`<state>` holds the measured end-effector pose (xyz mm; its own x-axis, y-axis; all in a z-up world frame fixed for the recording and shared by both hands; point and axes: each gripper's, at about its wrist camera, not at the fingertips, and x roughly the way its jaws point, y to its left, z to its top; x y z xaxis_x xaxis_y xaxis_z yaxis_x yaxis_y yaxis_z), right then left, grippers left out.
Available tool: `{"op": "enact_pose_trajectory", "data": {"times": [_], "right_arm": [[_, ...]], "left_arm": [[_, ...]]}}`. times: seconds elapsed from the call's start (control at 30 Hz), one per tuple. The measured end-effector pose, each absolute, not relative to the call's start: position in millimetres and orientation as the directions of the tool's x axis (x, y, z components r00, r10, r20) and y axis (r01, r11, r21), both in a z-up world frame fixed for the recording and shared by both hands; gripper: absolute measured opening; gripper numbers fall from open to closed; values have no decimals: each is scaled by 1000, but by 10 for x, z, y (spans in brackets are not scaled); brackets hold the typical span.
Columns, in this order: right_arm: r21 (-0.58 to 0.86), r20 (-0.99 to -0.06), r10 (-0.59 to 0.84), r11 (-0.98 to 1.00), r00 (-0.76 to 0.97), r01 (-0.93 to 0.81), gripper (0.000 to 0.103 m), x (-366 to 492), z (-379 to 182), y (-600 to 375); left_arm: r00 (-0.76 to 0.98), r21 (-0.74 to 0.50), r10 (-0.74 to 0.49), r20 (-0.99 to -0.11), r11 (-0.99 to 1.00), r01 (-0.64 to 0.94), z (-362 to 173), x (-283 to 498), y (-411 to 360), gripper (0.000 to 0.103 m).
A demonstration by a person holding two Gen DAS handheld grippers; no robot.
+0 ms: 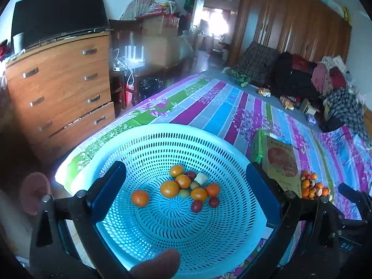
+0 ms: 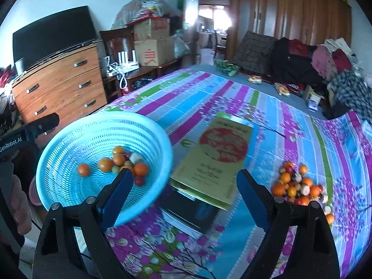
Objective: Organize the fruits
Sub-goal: 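Move both open tools away from the colander toward the fruit pile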
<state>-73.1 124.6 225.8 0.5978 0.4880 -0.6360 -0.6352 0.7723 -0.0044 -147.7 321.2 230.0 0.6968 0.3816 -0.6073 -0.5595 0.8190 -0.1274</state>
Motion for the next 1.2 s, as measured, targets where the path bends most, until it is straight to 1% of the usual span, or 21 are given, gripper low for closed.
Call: {"op": "enact_pose_trajectory", "data": {"times": [0.1, 0.47, 0.57, 0.7, 0.8, 0.87, 1.03, 1.2], "right_arm": [[0, -636, 476, 787, 607, -617, 92, -717, 2243, 1075], [9, -631, 442, 826, 638, -564, 92, -720, 2180, 569], [16, -639, 430, 836, 638, -548, 92, -698, 2136, 425], [17, -649, 408, 852, 642, -524, 92, -677, 2081, 237], [22, -655, 385, 870, 650, -493, 92, -653, 2025, 51], [20, -663, 358, 887, 657, -462, 92, -633, 1976, -78], [11, -677, 295, 920, 675, -391, 92, -579, 1885, -449], [5, -689, 231, 949, 687, -315, 92, -518, 1792, -856]], "left_arm": [[675, -104, 398, -621, 812, -574, 2308, -1443, 3113, 103], [706, -58, 398, -586, 848, -526, 2326, -1332, 2643, 103], [722, -73, 369, -586, 863, -500, 2335, -1286, 2551, 103], [735, -54, 337, -589, 890, -452, 2345, -1169, 2333, 103], [749, -14, 314, -583, 918, -396, 2318, -1078, 2065, 103], [762, -17, 292, -578, 929, -369, 2276, -1038, 1918, 103], [756, 8, 235, -611, 957, -290, 2133, -834, 1531, 103], [749, -8, 160, -643, 977, -215, 1995, -668, 1137, 103]]}}
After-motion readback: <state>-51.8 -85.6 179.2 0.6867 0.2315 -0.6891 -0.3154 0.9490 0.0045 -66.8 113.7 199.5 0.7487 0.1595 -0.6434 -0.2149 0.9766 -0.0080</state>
